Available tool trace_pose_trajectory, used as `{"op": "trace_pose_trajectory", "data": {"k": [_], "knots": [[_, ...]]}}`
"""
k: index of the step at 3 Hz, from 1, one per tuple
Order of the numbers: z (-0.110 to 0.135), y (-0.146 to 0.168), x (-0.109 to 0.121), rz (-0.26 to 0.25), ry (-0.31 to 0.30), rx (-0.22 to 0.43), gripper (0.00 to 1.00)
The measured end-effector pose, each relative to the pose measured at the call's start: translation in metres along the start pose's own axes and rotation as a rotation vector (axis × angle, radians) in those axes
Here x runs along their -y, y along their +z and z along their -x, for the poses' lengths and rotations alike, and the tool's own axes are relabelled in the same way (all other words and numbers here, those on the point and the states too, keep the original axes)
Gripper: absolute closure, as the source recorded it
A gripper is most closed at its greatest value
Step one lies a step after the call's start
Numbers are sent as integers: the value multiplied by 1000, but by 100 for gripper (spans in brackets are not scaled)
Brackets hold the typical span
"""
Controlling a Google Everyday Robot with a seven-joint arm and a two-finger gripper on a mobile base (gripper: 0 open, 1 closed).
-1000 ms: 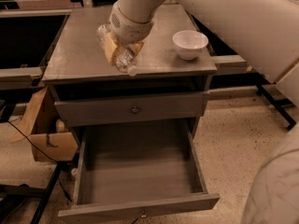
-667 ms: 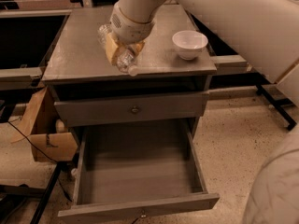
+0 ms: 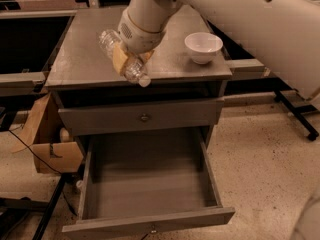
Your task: Place water bottle into middle drawer
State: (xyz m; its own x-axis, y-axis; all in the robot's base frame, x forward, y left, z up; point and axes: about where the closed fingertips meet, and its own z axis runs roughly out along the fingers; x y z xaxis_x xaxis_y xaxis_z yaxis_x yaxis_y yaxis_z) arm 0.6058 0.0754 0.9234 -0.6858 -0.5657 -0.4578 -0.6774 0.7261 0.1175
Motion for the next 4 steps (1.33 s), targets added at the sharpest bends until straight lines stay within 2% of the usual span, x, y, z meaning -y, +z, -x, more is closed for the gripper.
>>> {"op": "trace_pose_trajectory", "data": {"k": [1,2,3,4], "knots": [[-45,24,-10,61,-91,-18,100],[-112,73,-6,127,-144,-105,100],[-169,143,11,181,-134,-253,100],[-212,214,31,225,-69,-401,100]]}}
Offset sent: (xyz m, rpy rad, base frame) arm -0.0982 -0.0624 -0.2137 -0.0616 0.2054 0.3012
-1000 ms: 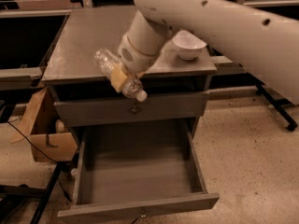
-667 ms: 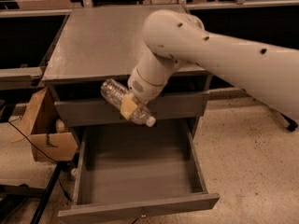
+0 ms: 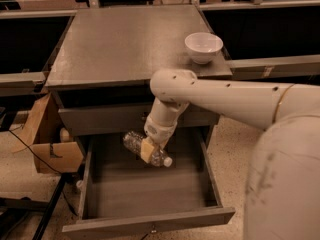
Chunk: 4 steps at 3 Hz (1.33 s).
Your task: Place water bottle into middle drawer
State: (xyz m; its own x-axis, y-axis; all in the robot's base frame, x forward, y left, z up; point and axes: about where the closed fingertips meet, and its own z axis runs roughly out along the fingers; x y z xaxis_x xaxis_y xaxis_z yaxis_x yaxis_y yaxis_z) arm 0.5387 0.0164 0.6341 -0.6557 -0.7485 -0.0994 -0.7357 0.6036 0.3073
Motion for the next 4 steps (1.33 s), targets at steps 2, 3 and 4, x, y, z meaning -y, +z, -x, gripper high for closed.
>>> {"op": "trace_pose_trajectory", "data": {"k": [2,3,4], "knots": [[-7,25,5,30,12,-30,100],[-14,44,14,22,-24,10,100],[-24,84,42,26,-102,80,100]]}}
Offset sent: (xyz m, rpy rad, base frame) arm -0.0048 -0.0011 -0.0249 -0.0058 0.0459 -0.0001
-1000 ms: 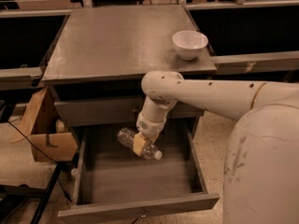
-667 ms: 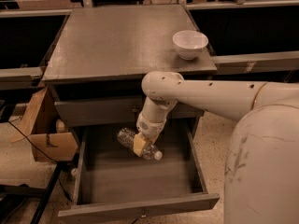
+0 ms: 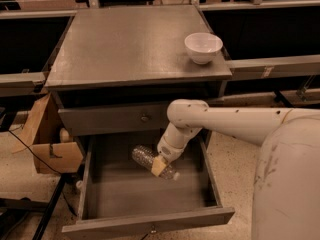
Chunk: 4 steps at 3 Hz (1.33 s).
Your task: Place water bottle into middle drawer
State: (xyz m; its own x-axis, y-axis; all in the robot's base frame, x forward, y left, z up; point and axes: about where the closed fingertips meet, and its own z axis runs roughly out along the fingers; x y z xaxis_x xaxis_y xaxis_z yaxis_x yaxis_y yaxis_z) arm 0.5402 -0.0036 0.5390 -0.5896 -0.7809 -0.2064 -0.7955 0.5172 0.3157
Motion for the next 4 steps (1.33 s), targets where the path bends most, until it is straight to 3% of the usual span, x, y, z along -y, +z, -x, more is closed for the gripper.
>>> {"op": "trace_pose_trajectory", "data": {"k": [1,2,3,4], "knots": [[-4,47,33,14,-89,25,100],[-4,92,58,50,-145,1,100],[-6,119,70,76,-171,-29,82],[-12,129,72,81,-195,-18,59]]}}
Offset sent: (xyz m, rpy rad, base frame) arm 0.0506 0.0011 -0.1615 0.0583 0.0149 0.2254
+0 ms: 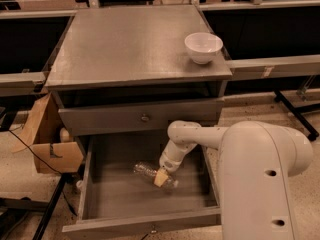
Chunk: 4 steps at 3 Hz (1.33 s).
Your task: Place water bottle into middle drawer
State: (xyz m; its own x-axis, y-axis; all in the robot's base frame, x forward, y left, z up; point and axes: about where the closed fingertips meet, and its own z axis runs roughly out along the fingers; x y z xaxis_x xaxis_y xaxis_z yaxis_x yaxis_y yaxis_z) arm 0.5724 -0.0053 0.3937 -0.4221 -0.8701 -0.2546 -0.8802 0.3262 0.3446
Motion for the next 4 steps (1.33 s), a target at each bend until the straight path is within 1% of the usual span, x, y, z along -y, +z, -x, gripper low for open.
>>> {"op": "trace_pose_trajectory", "data": {"k": [2,3,4], "knots": [[-25,3,-11,-11,-31,67,12],[-32,1,-16,-24,-41,87,0],[-33,1,-17,-24,-42,89,0]]}}
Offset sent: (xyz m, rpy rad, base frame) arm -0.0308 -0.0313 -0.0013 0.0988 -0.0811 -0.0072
